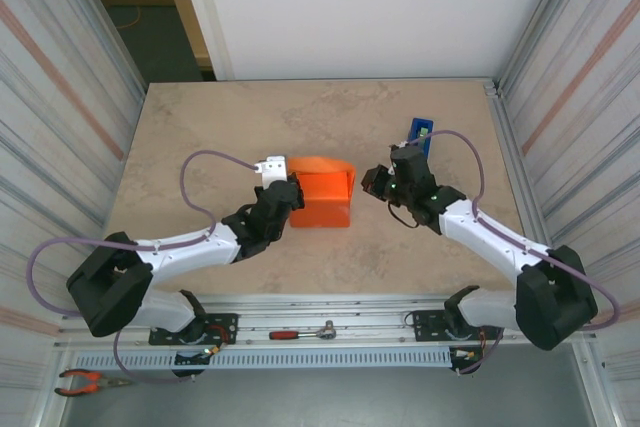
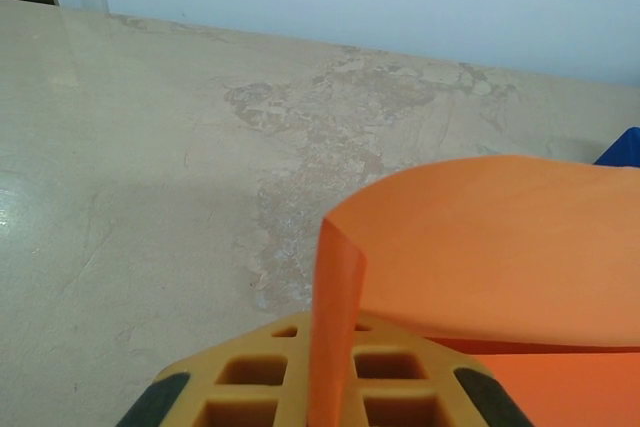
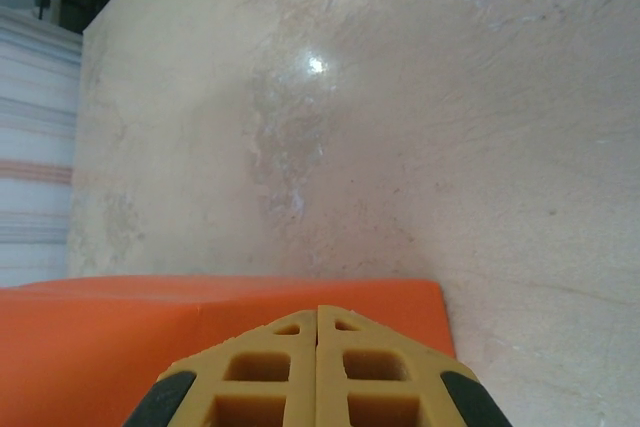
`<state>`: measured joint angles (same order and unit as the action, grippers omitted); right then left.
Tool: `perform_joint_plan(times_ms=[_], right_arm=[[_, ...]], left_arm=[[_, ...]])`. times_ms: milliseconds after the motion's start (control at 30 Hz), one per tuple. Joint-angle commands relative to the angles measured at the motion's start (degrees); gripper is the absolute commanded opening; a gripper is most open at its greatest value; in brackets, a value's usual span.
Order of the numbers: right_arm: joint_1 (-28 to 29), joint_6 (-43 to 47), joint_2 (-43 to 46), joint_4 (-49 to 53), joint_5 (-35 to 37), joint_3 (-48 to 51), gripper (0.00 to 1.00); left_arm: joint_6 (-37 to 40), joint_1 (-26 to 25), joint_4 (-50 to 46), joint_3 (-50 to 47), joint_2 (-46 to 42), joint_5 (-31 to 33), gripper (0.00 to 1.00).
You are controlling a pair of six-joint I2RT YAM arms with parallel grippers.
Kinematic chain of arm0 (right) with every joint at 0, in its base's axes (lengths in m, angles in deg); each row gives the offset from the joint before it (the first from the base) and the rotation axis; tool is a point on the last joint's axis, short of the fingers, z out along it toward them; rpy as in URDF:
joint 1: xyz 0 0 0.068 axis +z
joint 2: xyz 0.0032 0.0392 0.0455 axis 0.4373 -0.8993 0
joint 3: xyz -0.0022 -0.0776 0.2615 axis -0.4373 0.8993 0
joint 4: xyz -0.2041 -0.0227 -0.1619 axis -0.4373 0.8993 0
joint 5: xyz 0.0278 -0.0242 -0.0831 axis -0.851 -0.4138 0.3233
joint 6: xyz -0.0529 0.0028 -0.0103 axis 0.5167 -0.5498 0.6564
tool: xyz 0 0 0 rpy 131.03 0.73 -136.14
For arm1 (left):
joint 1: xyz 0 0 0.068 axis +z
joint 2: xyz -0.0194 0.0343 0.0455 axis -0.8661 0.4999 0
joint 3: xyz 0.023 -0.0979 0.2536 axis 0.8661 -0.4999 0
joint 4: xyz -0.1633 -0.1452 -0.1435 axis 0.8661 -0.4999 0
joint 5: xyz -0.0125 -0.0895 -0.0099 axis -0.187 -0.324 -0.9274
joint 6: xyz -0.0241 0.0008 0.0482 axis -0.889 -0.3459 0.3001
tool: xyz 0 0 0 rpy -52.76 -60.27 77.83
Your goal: Wrap the gift box in paper
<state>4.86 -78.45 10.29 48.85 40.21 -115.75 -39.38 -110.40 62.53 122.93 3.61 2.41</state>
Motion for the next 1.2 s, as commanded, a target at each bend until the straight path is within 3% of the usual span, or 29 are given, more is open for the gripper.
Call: perform_joint_plan(times_ms=[0,733,1167], right_arm=[[1.1,-0.8,-1.2,-3.8,-2.0,-3.3,0.00],[11.3,1.0,-5.6,-3.8,1.6,-4.4,0.00],[22.1,8.4,-9.8,-1.8,17.3,0.4,0.00]], left_arm=[[-0.9,-0.6,-3.2,1.1,1.4,1.1,0.10],[-1.6,-0.9,-4.7,3.1,3.2,1.4,0.10],[-2.6,-1.2,-5.5,3.7,3.0,1.1,0.10]])
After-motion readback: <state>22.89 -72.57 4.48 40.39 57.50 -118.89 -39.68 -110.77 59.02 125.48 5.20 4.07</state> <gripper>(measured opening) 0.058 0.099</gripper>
